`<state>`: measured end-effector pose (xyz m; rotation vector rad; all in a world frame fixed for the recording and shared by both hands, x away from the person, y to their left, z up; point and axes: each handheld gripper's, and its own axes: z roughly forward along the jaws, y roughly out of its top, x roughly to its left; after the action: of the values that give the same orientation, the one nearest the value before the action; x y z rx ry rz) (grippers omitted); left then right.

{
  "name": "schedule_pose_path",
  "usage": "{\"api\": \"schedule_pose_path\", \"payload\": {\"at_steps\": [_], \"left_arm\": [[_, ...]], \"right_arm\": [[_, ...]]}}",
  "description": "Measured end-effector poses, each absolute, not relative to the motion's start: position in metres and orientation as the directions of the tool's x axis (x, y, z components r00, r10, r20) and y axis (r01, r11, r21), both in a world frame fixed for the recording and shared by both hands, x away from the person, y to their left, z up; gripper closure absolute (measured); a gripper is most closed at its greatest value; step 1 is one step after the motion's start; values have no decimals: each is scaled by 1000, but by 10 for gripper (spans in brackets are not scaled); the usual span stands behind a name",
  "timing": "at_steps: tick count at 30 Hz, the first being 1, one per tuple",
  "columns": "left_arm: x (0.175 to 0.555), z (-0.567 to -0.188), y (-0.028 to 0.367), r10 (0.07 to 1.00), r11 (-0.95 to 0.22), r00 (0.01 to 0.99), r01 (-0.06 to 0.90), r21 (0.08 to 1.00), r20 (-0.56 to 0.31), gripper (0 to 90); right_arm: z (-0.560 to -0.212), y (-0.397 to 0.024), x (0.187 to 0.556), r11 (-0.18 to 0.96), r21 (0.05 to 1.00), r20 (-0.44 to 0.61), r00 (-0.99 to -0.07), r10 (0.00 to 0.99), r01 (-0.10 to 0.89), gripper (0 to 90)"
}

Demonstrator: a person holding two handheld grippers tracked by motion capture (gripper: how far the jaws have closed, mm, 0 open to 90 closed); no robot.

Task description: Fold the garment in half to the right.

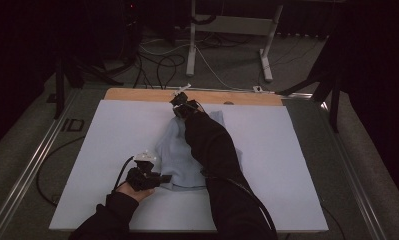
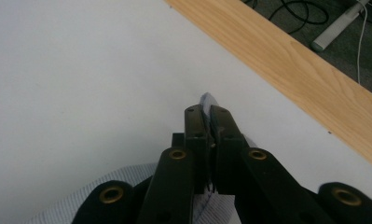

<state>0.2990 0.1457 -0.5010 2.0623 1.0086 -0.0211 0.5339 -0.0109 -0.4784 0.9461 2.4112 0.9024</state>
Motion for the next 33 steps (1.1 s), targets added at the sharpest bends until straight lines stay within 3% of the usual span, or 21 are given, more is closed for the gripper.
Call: {"api": "schedule_pose_path", "payload": {"at_steps": [16,33], "left_arm": [[297,-483,130,623,-365,716,623,692,-316,859],[296,-459,85,563,-451,786,551,702,-255,859]], "right_arm": [[-447,-36,527,526,735,-120,-681,723,429,875],[-425,-86,515,466,777,-95,-653,752,423,874]]}}
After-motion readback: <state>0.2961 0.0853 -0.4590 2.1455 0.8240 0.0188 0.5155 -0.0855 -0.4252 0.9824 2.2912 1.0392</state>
